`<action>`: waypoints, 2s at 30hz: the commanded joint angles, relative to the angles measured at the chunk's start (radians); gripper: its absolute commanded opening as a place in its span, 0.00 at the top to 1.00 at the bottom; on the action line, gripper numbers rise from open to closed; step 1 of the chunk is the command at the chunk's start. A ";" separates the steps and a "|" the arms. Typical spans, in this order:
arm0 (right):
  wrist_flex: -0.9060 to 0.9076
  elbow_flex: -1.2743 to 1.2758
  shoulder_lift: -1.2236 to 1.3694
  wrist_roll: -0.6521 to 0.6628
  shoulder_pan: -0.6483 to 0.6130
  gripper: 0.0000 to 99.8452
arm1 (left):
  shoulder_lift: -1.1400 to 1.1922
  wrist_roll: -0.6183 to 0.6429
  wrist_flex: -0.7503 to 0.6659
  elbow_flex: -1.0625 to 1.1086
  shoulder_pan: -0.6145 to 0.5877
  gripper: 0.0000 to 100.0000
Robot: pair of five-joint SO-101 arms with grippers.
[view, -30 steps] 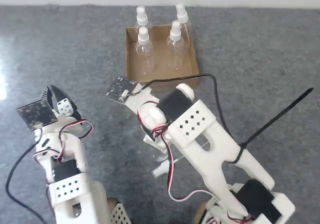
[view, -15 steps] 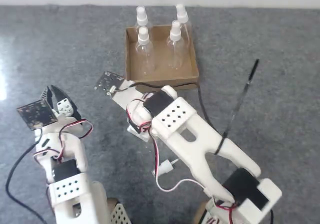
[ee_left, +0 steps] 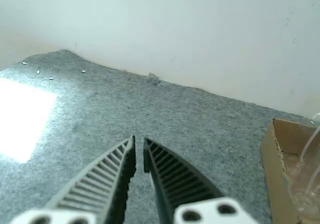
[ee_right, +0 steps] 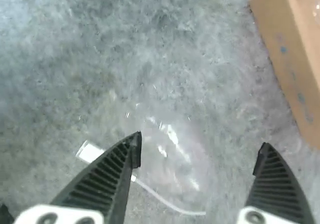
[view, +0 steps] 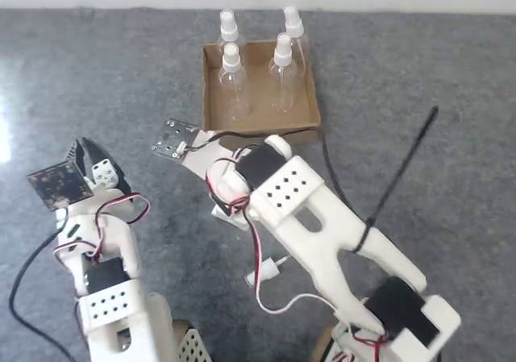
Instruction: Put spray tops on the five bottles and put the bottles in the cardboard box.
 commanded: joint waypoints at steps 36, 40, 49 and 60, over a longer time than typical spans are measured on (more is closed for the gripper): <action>-0.005 0.233 -0.331 -0.270 -0.081 0.68 | -0.009 -0.011 -0.026 -0.012 0.002 0.97; -0.062 0.282 -0.331 -0.272 -0.081 0.68 | -0.011 -0.011 -0.026 -0.012 0.002 0.97; -0.173 0.442 -0.530 -0.307 -0.081 0.68 | -0.012 -0.011 -0.026 -0.012 0.000 0.97; -0.343 0.632 -0.644 -0.311 -0.081 0.68 | -0.012 -0.011 -0.026 -0.012 0.000 0.97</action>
